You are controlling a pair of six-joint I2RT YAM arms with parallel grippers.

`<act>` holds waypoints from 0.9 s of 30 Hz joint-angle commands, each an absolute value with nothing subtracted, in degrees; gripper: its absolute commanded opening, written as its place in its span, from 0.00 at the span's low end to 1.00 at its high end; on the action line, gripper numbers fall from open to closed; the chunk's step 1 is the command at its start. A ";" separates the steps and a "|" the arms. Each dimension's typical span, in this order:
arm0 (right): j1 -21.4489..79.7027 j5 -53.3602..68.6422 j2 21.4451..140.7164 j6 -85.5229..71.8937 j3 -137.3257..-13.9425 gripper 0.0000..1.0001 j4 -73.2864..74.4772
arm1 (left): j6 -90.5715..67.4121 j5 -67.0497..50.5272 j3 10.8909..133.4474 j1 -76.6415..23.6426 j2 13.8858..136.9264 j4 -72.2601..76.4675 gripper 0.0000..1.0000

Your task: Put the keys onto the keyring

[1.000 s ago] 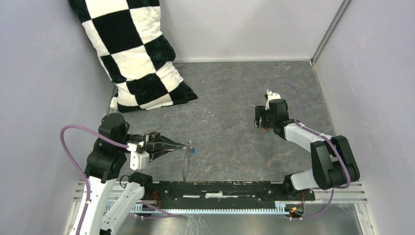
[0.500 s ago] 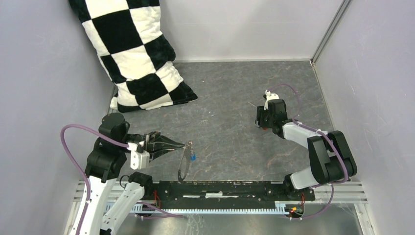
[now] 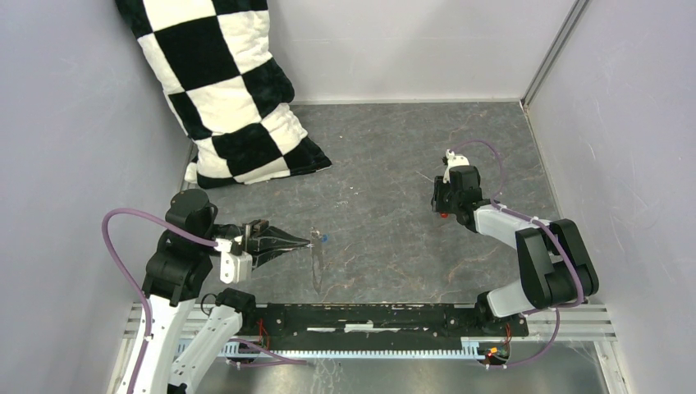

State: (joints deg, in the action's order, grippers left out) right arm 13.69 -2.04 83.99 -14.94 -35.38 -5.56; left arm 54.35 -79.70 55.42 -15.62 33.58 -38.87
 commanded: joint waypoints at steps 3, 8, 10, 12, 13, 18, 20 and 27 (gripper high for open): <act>13.41 -3.27 83.94 -15.71 -36.39 0.36 -7.21 | 54.59 -80.07 55.90 -15.82 33.09 -37.79 0.02; 13.39 -4.27 84.09 -16.48 -36.22 0.33 -6.79 | 54.71 -79.72 55.82 -15.82 32.87 -37.73 0.02; 13.37 -4.96 83.98 -16.93 -36.17 0.31 -6.38 | 54.85 -79.71 55.73 -15.82 32.92 -37.71 0.02; 13.36 -5.40 83.78 -17.37 -35.91 0.29 -6.37 | 54.91 -79.76 55.72 -15.78 32.96 -37.71 0.02; 13.41 -5.45 83.80 -17.59 -35.73 0.29 -6.54 | 54.98 -79.68 55.72 -15.81 32.94 -37.71 0.02; 13.39 -5.36 84.25 -18.01 -35.95 0.26 -6.48 | 55.18 -79.63 55.89 -15.82 32.90 -37.71 0.02; 13.38 -5.34 84.59 -18.13 -35.95 0.26 -6.48 | 55.04 -79.55 55.90 -15.82 32.87 -37.71 0.02; 13.45 -5.24 85.17 -18.63 -35.86 0.22 -6.49 | 55.10 -79.37 56.07 -15.82 32.75 -37.71 0.02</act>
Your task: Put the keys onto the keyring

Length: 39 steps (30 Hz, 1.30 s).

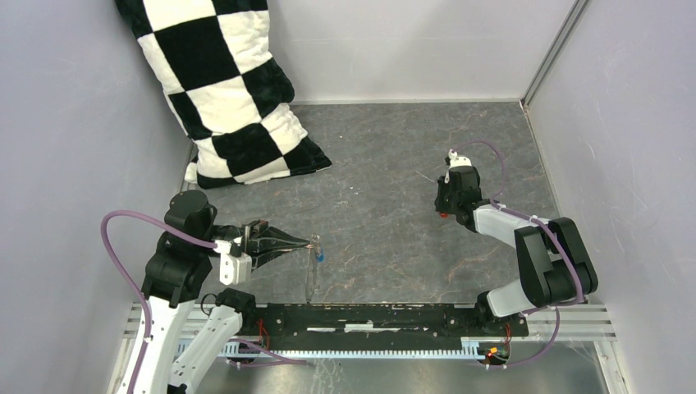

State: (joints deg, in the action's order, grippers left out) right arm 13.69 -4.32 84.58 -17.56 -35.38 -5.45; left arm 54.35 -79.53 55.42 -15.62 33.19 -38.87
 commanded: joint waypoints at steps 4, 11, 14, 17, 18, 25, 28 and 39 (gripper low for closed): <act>13.58 -5.36 85.45 -18.68 -36.10 0.13 -6.59 | 55.01 -79.36 56.25 -15.82 32.84 -37.71 0.02; 15.06 -3.77 86.15 -17.37 -38.02 0.00 -7.03 | 54.68 -79.28 56.51 -15.82 32.82 -37.71 0.02; 18.80 -1.85 85.88 -14.03 -40.12 0.00 -7.29 | 54.37 -79.41 56.51 -15.82 32.87 -37.77 0.02; 23.54 1.08 84.25 -9.86 -41.64 0.00 -7.60 | 54.14 -79.37 56.51 -15.82 32.94 -37.71 0.02; 25.07 2.64 83.16 -8.58 -41.75 0.00 -7.73 | 54.03 -79.29 56.51 -15.82 32.92 -37.71 0.02; 34.09 12.64 74.11 1.44 -41.38 0.01 -5.71 | 53.46 -79.90 56.16 -15.82 33.33 -37.80 0.02; 37.84 17.40 67.44 9.03 -38.63 0.01 -6.56 | 52.81 -80.81 56.16 -15.82 33.65 -37.90 0.02; 43.76 36.29 49.24 23.55 -34.66 0.00 -14.14 | 47.91 -84.97 56.65 -15.82 34.85 -38.04 0.02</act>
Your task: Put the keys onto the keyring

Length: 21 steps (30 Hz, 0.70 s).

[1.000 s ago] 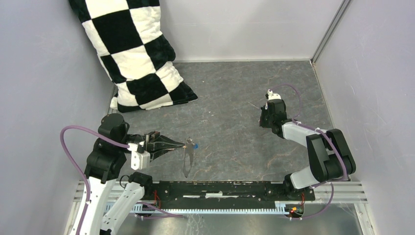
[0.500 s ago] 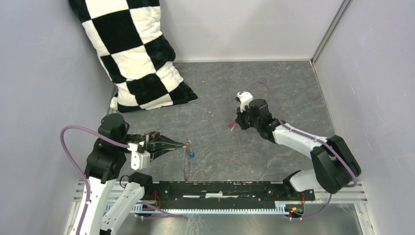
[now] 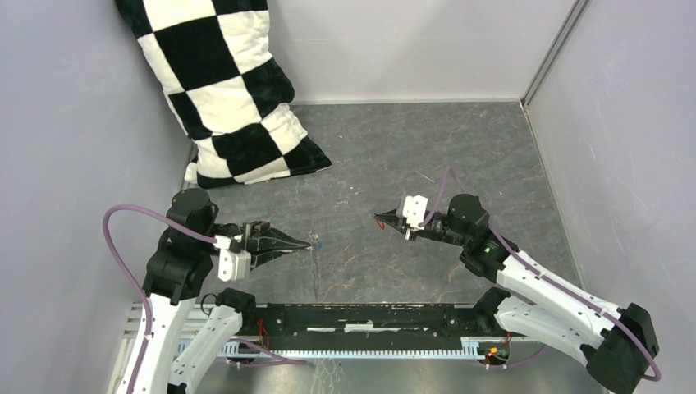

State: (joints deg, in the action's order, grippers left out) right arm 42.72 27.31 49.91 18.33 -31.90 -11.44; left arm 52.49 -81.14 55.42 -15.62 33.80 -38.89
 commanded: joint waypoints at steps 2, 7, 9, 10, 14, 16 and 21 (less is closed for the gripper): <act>45.11 37.41 48.96 23.97 -36.29 0.00 -14.45 | 46.06 -86.28 57.13 -15.82 35.44 -38.06 0.02; 48.65 38.01 48.39 24.70 -40.77 0.00 -15.90 | 41.92 -88.56 59.08 -15.82 37.25 -38.14 0.02; 50.28 37.84 48.50 24.61 -42.73 0.00 -16.47 | 41.03 -89.16 59.82 -15.82 37.69 -38.17 0.02; 51.11 37.61 48.52 24.48 -43.65 0.00 -16.93 | 40.66 -89.63 60.18 -15.82 37.88 -38.15 0.02; 55.31 36.71 48.98 25.01 -46.95 0.00 -18.80 | 40.08 -92.06 62.17 -15.82 39.14 -38.23 0.02; 57.43 36.36 49.82 26.16 -48.80 0.00 -18.65 | 40.00 -93.01 63.20 -15.82 40.11 -38.26 0.02; 62.90 35.62 51.78 30.34 -52.70 0.00 -17.03 | 40.07 -93.60 64.83 -15.82 41.19 -38.32 0.02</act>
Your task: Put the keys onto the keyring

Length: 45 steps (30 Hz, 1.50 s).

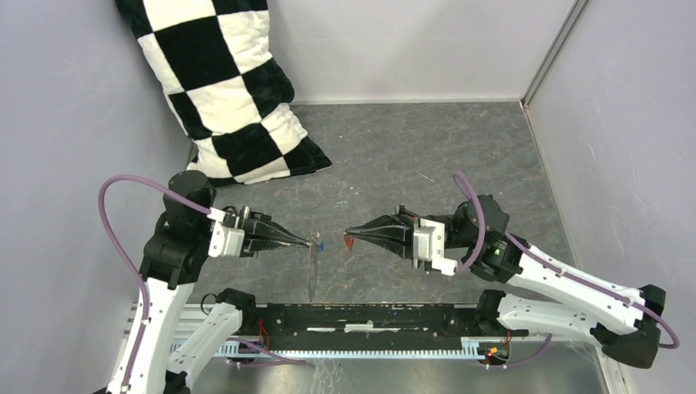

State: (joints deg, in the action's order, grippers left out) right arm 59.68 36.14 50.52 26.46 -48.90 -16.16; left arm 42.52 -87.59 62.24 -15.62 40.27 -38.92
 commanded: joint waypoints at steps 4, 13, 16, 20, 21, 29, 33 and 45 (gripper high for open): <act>66.12 34.01 53.23 32.93 -54.29 0.00 -16.05 | 40.17 -93.60 65.57 -15.82 41.31 -38.32 0.02; 70.39 31.55 56.68 36.05 -56.59 0.00 -15.80 | 40.90 -93.61 66.97 -15.82 39.86 -38.23 0.02; 71.70 28.66 57.60 36.21 -57.50 0.00 -15.69 | 41.54 -93.60 66.50 -15.86 38.66 -38.07 0.02; 73.83 26.65 58.42 37.11 -58.54 0.00 -15.57 | 41.72 -93.57 66.31 -15.82 37.55 -37.93 0.02; 74.48 26.32 58.64 37.47 -58.74 0.00 -15.49 | 41.89 -93.56 66.28 -15.82 37.39 -37.89 0.02; 76.90 24.43 60.16 38.85 -60.17 0.00 -13.90 | 42.10 -93.43 66.52 -15.82 36.73 -37.88 0.02; 77.08 23.12 60.49 38.60 -60.19 0.00 -13.98 | 41.78 -93.56 67.10 -15.82 36.65 -37.99 0.02; 77.05 20.19 59.86 37.65 -60.10 0.00 -13.23 | 40.96 -93.60 68.07 -15.82 36.34 -38.19 0.02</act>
State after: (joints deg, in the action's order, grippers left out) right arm 76.77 21.87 60.71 37.85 -57.65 -12.29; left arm 42.04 -87.72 66.06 -15.62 36.93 -38.92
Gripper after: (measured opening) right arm 0.010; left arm 0.029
